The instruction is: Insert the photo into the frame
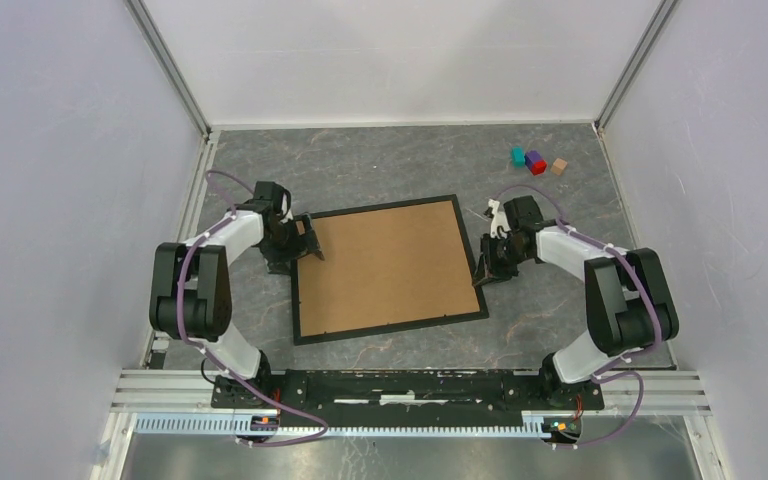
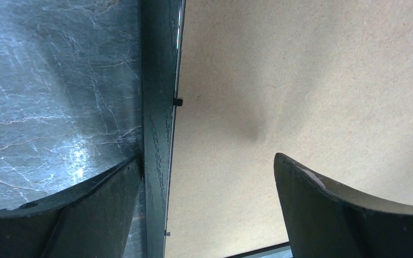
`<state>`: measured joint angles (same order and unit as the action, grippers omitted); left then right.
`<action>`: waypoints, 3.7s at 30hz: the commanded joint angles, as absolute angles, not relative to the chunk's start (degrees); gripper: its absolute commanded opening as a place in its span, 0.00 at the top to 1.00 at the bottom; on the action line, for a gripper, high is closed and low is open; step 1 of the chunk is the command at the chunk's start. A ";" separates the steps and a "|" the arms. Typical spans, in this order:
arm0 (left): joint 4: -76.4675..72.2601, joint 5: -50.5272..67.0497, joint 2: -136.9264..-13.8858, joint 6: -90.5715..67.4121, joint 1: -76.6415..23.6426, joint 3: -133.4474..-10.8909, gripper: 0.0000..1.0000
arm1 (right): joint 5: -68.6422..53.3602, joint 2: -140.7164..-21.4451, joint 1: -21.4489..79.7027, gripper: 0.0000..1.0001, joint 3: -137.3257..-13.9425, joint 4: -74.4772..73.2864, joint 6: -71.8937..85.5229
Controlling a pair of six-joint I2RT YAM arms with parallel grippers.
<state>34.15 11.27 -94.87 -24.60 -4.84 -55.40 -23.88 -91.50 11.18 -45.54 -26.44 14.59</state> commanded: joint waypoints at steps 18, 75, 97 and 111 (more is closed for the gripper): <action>33.77 16.48 -94.10 -27.12 -5.32 -53.89 0.00 | -11.46 -87.48 15.85 0.31 -62.23 -31.86 7.62; 33.96 14.15 -96.64 -23.55 -5.39 -55.76 0.01 | -8.08 -120.44 14.01 0.79 -74.64 -32.69 7.02; 31.90 19.04 -97.74 -27.00 -6.50 -55.54 0.00 | -12.36 -118.20 29.18 0.64 -62.05 -24.90 16.38; 33.12 21.43 -100.46 -27.33 -7.03 -60.72 0.00 | -32.77 -106.38 25.34 0.26 -55.75 -9.07 21.27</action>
